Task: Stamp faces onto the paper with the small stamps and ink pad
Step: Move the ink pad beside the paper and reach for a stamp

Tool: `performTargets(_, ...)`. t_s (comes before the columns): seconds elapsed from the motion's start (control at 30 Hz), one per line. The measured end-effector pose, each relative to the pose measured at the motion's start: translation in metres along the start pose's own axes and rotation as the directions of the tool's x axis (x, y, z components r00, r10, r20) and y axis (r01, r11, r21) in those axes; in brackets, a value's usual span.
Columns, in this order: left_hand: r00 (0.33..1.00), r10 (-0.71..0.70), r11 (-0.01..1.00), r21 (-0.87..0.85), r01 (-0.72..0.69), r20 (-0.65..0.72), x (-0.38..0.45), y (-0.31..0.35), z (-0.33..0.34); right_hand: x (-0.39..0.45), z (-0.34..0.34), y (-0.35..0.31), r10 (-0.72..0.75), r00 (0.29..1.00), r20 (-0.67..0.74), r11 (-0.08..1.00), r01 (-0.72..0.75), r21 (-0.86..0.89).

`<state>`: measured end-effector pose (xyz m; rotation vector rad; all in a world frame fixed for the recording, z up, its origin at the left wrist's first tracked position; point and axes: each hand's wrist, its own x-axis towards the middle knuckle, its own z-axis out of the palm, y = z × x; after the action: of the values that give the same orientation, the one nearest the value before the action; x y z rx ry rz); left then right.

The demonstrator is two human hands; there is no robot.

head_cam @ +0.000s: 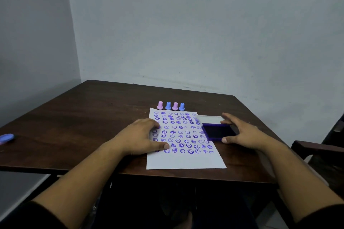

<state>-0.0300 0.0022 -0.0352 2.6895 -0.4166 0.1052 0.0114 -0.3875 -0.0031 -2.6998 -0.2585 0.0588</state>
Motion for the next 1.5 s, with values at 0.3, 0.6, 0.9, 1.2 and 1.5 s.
performTargets(0.3,0.999,0.033,0.998,0.048,-0.033,-0.001,-0.001,-0.002,0.001,0.005,-0.007,-0.007,0.039,0.998,0.059,0.998,-0.042,0.039)
performTargets(0.6,0.999,0.037,0.998,0.04,-0.037,0.005,-0.001,0.0,-0.001,0.017,-0.019,-0.035,0.03,0.995,0.095,0.998,-0.024,-0.065)
performTargets(0.9,0.999,0.032,0.999,0.034,-0.032,0.0,-0.001,0.0,0.0,0.063,-0.002,-0.094,-0.154,0.966,-0.205,0.986,0.137,-0.097)
performTargets(1.2,0.998,0.047,0.998,0.031,-0.046,-0.04,0.0,-0.002,0.002,0.131,0.03,-0.119,-0.121,0.97,-0.209,0.973,0.073,-0.221)
performTargets(1.5,0.997,0.056,0.998,0.037,-0.054,-0.056,0.002,-0.002,0.004,0.157,0.055,-0.12,-0.136,0.961,-0.241,0.972,0.082,-0.219)
